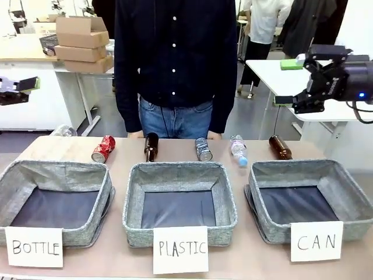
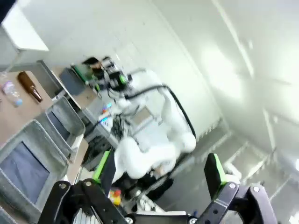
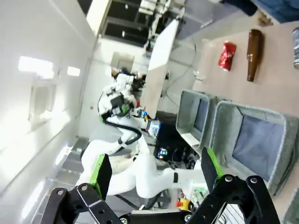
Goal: Sort the can waste into the basket.
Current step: Pick up the can waste from the table and place it in the right Fabric basket.
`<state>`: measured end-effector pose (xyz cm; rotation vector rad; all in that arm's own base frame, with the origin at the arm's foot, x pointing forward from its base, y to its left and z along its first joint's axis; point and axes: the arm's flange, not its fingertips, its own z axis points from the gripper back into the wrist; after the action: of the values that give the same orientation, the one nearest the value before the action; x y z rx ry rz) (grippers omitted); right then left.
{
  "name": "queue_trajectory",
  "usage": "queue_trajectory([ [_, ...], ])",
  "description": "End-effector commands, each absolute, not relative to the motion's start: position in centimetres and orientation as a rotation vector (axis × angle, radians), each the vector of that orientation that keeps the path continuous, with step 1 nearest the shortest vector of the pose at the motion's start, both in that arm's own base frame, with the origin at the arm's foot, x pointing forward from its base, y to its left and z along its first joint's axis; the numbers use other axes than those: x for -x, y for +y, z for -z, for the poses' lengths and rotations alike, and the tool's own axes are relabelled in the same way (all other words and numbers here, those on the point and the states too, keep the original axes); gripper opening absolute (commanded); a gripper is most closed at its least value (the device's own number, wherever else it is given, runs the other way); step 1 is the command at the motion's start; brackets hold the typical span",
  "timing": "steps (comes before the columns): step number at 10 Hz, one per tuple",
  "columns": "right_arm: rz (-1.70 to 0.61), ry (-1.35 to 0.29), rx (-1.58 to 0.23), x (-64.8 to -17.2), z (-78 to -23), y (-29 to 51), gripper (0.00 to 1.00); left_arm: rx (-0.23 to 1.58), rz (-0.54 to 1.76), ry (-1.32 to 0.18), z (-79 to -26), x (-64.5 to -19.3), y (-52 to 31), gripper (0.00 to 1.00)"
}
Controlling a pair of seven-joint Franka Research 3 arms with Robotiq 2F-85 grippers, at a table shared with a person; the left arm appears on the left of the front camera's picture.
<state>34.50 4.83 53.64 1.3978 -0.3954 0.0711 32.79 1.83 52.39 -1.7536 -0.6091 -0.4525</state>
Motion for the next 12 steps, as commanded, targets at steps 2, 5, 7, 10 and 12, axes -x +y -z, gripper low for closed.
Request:
queue_trajectory([
  [2,-0.199,-0.419,-1.404,-33.4,-54.8,5.2,1.00,1.718,0.586,-0.605,-53.6,-31.1,1.4,1.00],
  [5,-0.199,-0.419,-1.404,-33.4,-54.8,5.2,1.00,1.718,0.586,-0.605,-53.6,-31.1,1.4,1.00],
  [7,-0.199,-0.419,-1.404,-33.4,-54.8,5.2,1.00,1.718,0.586,-0.605,-53.6,-31.1,1.4,1.00],
  [10,-0.141,-0.308,-1.009,-36.5,-55.7,7.2,1.00,1.718,0.586,-0.605,-53.6,-31.1,1.4,1.00],
  [12,-0.089,-0.294,-0.743,-38.8,-56.3,8.7,1.00,1.718,0.586,-0.605,-53.6,-31.1,1.4,1.00],
])
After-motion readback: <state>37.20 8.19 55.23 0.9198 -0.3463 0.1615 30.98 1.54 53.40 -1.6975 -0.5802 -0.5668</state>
